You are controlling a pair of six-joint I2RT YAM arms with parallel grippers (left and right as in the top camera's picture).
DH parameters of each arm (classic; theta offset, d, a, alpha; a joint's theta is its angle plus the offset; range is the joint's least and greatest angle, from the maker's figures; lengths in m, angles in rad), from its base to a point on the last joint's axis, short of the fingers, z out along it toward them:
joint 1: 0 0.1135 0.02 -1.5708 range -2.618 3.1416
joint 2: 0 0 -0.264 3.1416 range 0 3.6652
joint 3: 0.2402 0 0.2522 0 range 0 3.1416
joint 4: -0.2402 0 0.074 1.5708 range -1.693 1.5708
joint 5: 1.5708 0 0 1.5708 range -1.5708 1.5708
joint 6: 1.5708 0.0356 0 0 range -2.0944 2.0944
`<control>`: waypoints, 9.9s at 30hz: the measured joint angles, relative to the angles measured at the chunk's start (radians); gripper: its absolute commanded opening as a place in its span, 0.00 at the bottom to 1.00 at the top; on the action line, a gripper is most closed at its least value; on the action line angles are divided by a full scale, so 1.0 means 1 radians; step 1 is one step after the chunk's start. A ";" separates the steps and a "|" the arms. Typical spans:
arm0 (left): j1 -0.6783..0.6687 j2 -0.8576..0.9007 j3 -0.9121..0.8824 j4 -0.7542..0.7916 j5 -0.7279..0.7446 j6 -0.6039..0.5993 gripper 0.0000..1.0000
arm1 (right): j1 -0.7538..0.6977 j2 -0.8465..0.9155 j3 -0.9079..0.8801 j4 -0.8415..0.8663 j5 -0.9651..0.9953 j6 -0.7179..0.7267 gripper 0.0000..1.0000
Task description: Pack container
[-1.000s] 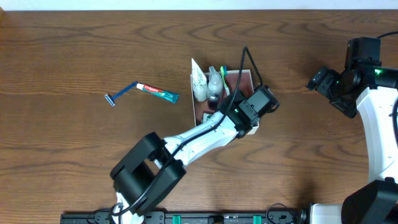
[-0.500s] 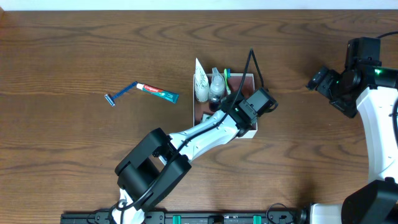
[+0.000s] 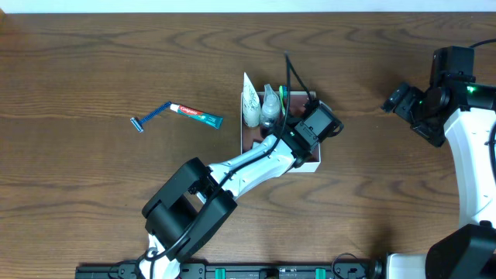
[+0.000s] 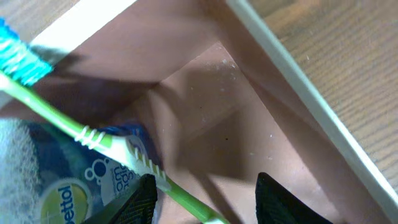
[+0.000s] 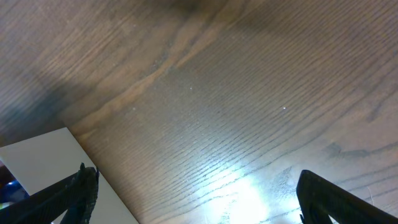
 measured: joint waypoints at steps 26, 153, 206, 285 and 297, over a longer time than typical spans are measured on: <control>0.000 0.000 0.000 -0.053 -0.075 -0.390 0.47 | 0.000 0.000 0.000 0.000 0.000 0.000 0.99; 0.000 -0.026 -0.010 -0.216 -0.051 -0.406 0.31 | 0.000 0.000 0.000 0.000 0.000 0.000 0.99; -0.085 -0.562 -0.010 -0.304 -0.057 -0.220 0.33 | 0.000 0.000 0.000 0.000 0.000 0.000 0.99; 0.684 0.048 0.005 -0.304 0.288 -0.790 0.40 | 0.000 0.000 0.000 0.000 0.000 0.000 0.99; 0.684 0.048 0.006 -0.364 0.313 -0.667 0.30 | 0.000 0.000 0.000 0.000 0.000 0.000 0.99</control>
